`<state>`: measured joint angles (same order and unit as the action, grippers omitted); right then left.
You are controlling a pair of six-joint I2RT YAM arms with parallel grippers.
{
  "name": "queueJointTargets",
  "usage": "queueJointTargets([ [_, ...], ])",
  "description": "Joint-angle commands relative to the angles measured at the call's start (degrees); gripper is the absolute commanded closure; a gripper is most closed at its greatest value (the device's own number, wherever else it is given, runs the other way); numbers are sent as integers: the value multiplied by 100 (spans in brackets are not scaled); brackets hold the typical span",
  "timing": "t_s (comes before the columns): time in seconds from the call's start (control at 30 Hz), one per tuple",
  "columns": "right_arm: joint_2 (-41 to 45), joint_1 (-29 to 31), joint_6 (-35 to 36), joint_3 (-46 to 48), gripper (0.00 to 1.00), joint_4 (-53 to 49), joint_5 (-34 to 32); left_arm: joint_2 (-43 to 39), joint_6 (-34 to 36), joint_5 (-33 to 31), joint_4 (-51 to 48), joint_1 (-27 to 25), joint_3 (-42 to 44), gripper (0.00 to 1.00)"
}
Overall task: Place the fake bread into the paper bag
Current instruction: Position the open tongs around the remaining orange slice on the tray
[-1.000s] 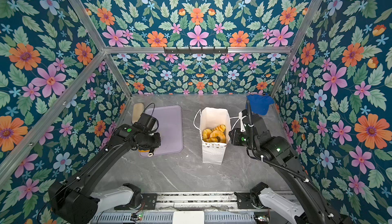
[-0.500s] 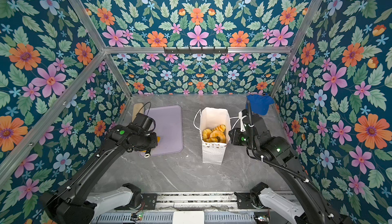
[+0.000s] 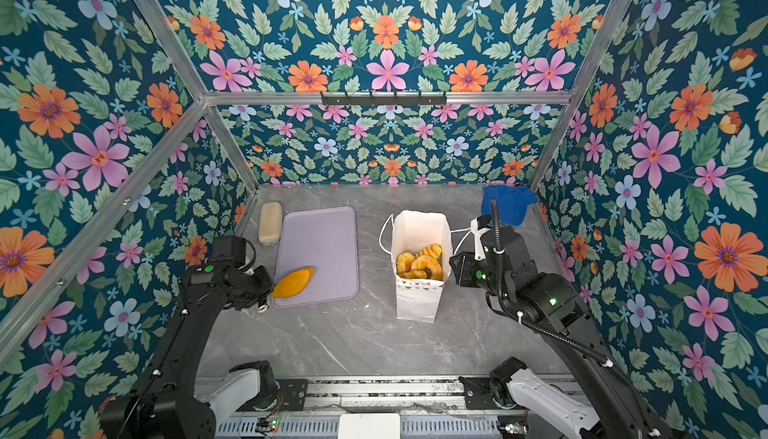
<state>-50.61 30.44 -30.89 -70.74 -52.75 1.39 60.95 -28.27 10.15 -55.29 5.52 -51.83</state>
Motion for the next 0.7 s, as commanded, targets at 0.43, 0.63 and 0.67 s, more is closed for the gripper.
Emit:
queueJointTargets([
  [0.43, 34, -2, 174, 38, 69, 78, -70, 92, 649, 1250, -139, 415, 386, 86],
  [0.63, -19, 0, 170, 49, 69, 138, -51, 145, 815, 1733, -329, 399, 283, 86],
  [0.67, -29, 2, 166, 43, 70, 136, -51, 155, 837, 1857, -324, 376, 303, 86],
])
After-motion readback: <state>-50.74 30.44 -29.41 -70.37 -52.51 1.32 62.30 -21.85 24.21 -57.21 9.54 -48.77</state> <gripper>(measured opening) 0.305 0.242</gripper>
